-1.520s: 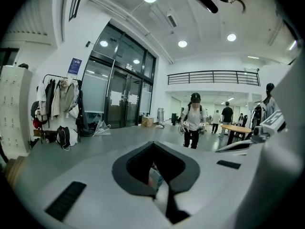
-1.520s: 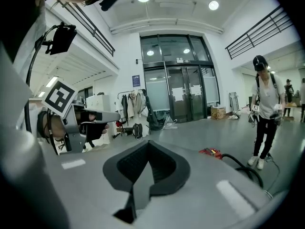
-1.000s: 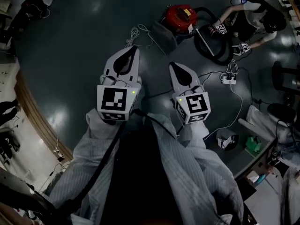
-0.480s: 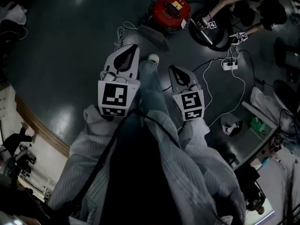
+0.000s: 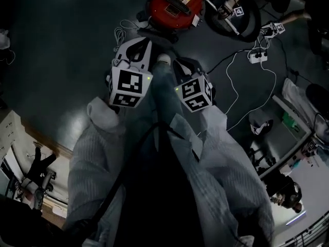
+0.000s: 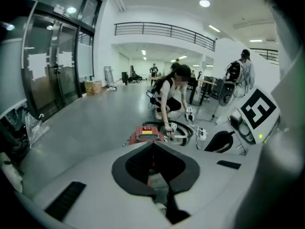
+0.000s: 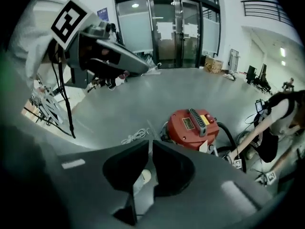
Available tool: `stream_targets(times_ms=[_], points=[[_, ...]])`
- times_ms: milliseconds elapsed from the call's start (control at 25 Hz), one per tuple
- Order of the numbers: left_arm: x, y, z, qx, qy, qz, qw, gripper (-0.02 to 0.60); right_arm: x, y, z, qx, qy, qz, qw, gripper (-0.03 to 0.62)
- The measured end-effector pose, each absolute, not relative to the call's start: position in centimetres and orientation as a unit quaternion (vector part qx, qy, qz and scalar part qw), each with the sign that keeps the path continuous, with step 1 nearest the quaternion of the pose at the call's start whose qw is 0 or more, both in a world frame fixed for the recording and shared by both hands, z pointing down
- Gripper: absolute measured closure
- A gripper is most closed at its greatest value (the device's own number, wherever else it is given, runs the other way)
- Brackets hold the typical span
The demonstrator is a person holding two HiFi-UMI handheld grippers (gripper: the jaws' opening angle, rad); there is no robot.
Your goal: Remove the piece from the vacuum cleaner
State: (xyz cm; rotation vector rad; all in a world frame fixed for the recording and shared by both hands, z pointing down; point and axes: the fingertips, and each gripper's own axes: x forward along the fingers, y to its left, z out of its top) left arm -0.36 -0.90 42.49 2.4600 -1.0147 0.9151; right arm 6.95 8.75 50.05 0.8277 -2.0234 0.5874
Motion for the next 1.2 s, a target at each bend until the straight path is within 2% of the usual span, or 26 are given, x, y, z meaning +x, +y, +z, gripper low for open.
stream_targets(times_ms=[200, 320, 360, 440, 520, 760, 920, 960, 1080, 1200], points=[[2.1, -3.3, 52.7, 0.873, -0.271, 0.379, 0.144, 0.575, 7.3, 7.3, 59.3, 0.309, -0.786, 0.245, 0.476, 0.557], [3.0, -4.7, 57.8, 0.874, -0.239, 0.405, 0.125, 0.575, 7.9, 6.7, 64.0, 0.320, -0.766, 0.269, 0.489, 0.494], [3.3, -5.1, 59.3, 0.873, -0.229, 0.414, 0.117, 0.564, 8.0, 6.4, 65.3, 0.321, -0.762, 0.276, 0.491, 0.472], [3.8, -5.8, 61.9, 0.872, -0.207, 0.433, 0.097, 0.489, 8.0, 5.9, 67.5, 0.314, -0.757, 0.286, 0.497, 0.437], [4.4, -6.5, 63.7, 0.873, -0.189, 0.444, 0.072, 0.466, 7.9, 5.4, 69.2, 0.304, -0.754, 0.280, 0.510, 0.419], [6.6, -7.8, 66.5, 0.876, -0.148, 0.458, 0.012, 0.463, 7.5, 5.6, 72.6, 0.260, -0.747, 0.247, 0.559, 0.419], [6.8, -7.8, 66.6, 0.885, -0.142, 0.444, 0.019, 0.463, 7.5, 5.5, 73.4, 0.252, -0.736, 0.216, 0.590, 0.419], [6.7, -7.8, 66.5, 0.886, -0.146, 0.440, 0.029, 0.463, 7.5, 5.6, 73.4, 0.251, -0.735, 0.213, 0.594, 0.429], [6.5, -7.8, 66.4, 0.884, -0.155, 0.438, 0.049, 0.465, 7.0, 6.5, 73.3, 0.237, -0.736, 0.208, 0.600, 0.539], [6.8, -7.7, 66.6, 0.886, -0.161, 0.433, 0.049, 0.465, 7.0, 7.0, 73.6, 0.242, -0.735, 0.223, 0.593, 0.557]])
